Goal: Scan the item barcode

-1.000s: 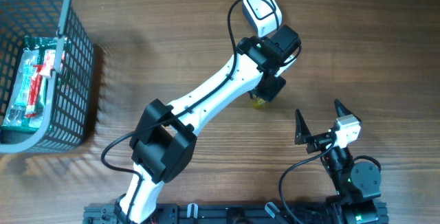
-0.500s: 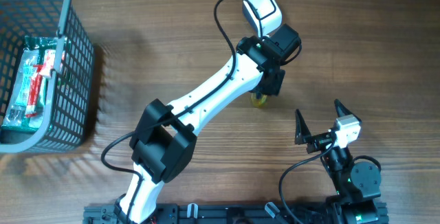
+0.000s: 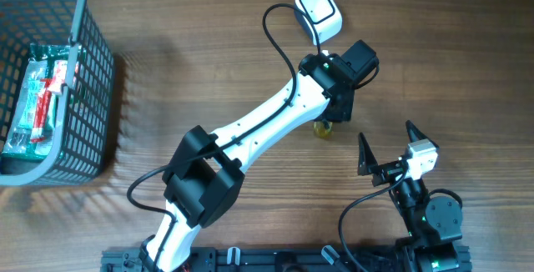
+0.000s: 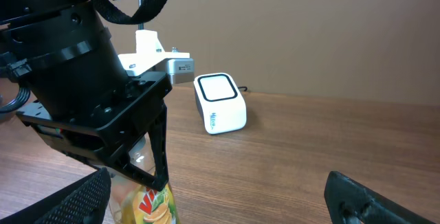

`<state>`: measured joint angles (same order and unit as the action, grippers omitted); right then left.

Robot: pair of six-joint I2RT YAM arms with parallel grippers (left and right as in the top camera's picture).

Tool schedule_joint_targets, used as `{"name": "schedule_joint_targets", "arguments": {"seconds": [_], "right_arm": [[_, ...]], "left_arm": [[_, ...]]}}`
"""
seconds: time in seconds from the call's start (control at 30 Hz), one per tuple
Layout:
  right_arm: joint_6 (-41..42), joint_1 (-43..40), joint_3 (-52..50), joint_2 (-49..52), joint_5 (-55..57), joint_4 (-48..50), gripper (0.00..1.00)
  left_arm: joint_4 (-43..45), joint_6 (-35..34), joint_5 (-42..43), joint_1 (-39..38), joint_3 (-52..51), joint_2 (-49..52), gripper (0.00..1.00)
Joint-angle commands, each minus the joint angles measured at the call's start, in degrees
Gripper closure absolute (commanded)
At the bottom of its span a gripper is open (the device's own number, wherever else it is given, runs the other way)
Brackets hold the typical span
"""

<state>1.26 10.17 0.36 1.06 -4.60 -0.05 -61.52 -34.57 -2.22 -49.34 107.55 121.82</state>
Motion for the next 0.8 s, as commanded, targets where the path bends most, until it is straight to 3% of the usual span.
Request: {"name": "schedule_joint_targets", "arguments": {"seconds": [0.0,0.2,0.27,0.33,0.37,0.57,0.77], "right_arm": [[0.3,-0.3,0.0,-0.1,0.7,0.1,0.0],[0.3,-0.3,0.0,-0.1,0.7,0.1,0.0],[0.3,-0.3,0.0,-0.1,0.7,0.1,0.0],[0.3,-0.3,0.0,-0.1,0.7,0.1,0.0],[0.3,-0.3,0.0,-0.1,0.7,0.1,0.0],[0.3,-0.3,0.0,-0.1,0.7,0.1,0.0],[0.3,-0.3,0.0,-0.1,0.7,0.1,0.0]], "left_arm": [[-0.6,-2.0,-1.2,-0.1,-0.7,0.9,0.8],[-0.6,-1.9,-1.2,-0.1,-0.7,0.9,0.64],[-0.6,-1.9,-1.2,-0.1,-0.7,0.9,0.42],[-0.6,-1.9,-1.1,-0.1,-0.7,0.9,0.06],[-0.6,-1.9,-1.1,-0.1,-0.7,0.9,0.0],[-0.6,-1.2,-1.3,0.8,0.6,-0.7,0.0],[-0.4,3.7,-1.3,3.6,5.9,-5.1,0.0]]}}
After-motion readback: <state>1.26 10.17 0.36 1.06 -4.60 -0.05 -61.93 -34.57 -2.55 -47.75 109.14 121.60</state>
